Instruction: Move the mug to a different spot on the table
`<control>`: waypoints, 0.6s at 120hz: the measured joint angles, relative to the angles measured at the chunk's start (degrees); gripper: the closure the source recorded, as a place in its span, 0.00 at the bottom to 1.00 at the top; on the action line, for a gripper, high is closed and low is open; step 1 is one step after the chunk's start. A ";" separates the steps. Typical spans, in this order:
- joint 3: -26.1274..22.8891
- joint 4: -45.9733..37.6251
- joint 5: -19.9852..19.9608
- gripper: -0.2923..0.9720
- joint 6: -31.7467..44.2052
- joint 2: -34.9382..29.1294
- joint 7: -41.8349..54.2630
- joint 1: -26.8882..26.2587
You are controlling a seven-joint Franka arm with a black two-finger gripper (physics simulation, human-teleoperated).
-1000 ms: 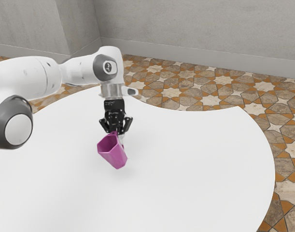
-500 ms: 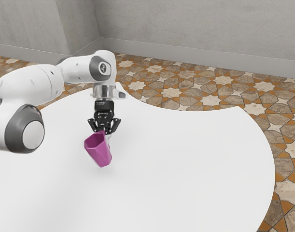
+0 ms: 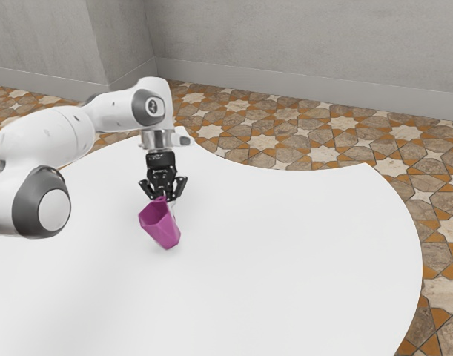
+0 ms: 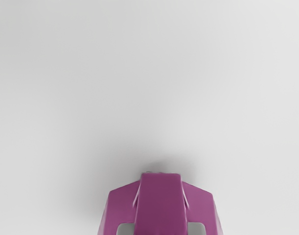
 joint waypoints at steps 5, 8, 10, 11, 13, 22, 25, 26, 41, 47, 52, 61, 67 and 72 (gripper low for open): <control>-0.01 -0.02 0.38 0.82 0.24 0.08 -0.06 -0.08; -0.02 -0.03 0.57 0.82 0.37 0.17 -0.09 -0.11; -0.02 -0.03 0.68 0.82 0.44 0.25 -0.12 -0.12; -0.02 -0.03 0.73 0.82 0.48 0.29 -0.13 -0.11; -0.02 -0.04 0.81 0.82 0.55 0.38 -0.15 -0.10; -0.02 -0.04 1.09 0.82 0.82 0.73 -0.24 -0.01; 0.00 -0.05 1.14 0.80 0.91 0.83 -0.27 0.00; 0.00 -0.05 1.13 0.79 0.94 0.85 -0.29 0.01; 0.20 0.00 1.24 0.57 2.55 0.87 -0.51 0.27; 0.31 0.02 2.00 0.50 4.33 0.70 -0.48 0.44; 0.41 0.07 3.15 0.45 6.11 0.55 -0.35 0.53; 0.37 0.09 5.12 0.39 9.40 -0.05 -0.09 0.43; 0.29 0.01 6.54 0.36 11.12 -0.96 0.13 0.18; 0.22 -0.39 7.72 0.34 12.43 -2.09 0.45 -0.09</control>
